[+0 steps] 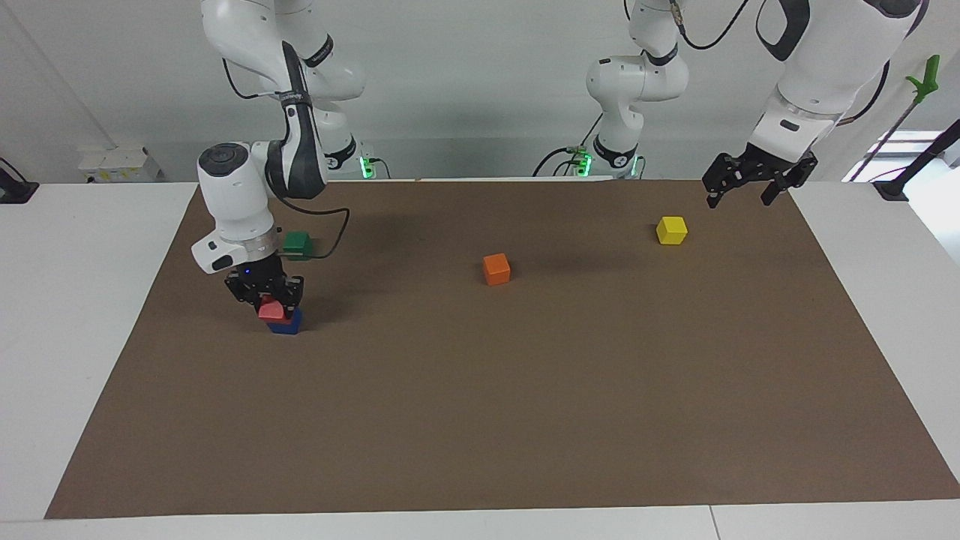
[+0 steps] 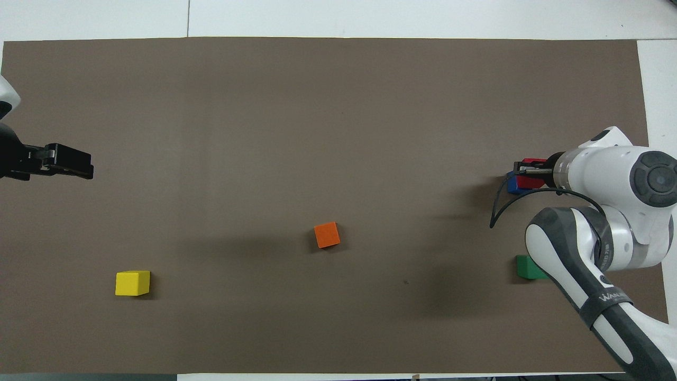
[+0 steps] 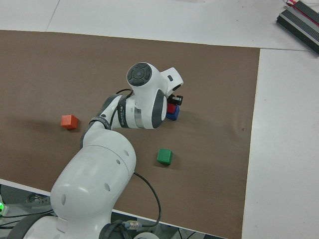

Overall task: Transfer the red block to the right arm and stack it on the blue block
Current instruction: 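Lower the red cube onto the blue cube and open the right gripper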

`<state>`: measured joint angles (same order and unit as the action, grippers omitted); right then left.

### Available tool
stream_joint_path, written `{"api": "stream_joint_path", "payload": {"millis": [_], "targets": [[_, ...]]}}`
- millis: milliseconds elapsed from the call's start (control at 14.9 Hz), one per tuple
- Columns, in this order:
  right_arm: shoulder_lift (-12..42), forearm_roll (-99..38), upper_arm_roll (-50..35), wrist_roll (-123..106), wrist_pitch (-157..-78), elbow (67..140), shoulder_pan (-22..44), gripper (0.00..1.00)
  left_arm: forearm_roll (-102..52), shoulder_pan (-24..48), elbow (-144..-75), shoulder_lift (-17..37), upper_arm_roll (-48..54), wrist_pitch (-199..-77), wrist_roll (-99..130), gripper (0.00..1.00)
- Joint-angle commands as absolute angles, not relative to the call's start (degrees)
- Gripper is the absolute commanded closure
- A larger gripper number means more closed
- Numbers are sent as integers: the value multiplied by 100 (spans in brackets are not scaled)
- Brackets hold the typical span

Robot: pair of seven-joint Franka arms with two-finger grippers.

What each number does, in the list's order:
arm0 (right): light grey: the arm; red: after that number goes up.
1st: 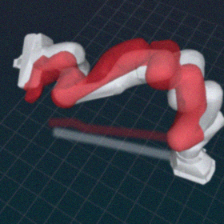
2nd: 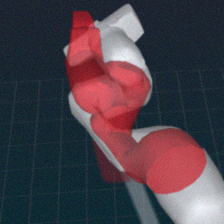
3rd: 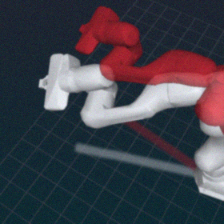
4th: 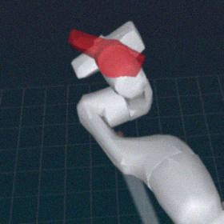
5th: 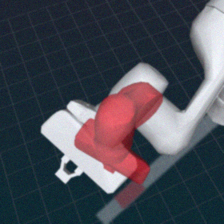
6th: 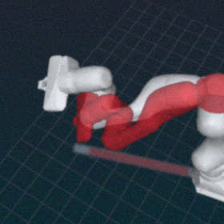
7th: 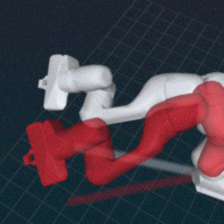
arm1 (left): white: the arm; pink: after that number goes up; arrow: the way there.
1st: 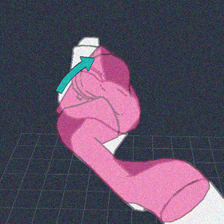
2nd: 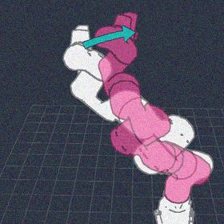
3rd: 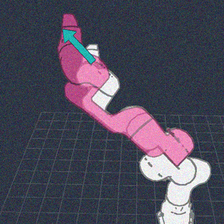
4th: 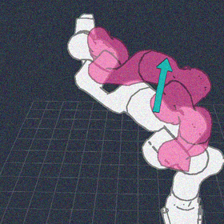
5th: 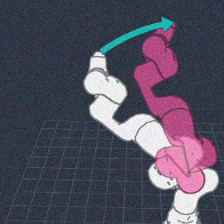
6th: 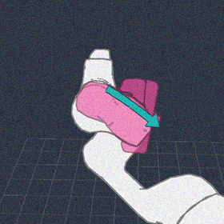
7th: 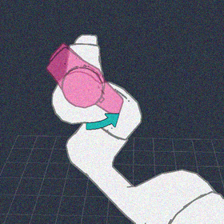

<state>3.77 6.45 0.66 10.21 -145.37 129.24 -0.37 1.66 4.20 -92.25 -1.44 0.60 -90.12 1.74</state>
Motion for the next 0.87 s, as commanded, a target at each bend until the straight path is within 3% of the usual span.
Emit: {"api": "stream_joint_path", "payload": {"millis": [0, 134, 336, 537, 671, 805], "targets": [[255, 730, 44, 1222, -14687, 13069, -88, 92, 150, 501, -9360, -220, -9, -9211, 140, 0], [255, 721, 44, 1222, -14695, 13078, -105, 69, 71, 440, -9360, -220, 9, -9193, 141, 0], [255, 721, 44, 1222, -14695, 13078, -105, 49, -149, 413, -9378, -220, -18, -9228, 141, 0], [255, 712, 44, 1239, -14695, 13087, -114, 40, -150, 422, -9439, -237, -18, -9299, 158, 0], [255, 712, 44, 1257, -14695, 13087, -114, 19, -150, 422, -9483, -246, -18, -9308, 167, 0], [255, 712, 44, 1266, -14695, 13087, -114, 19, -149, 422, -9519, -264, -18, -9299, 158, 0]]}}
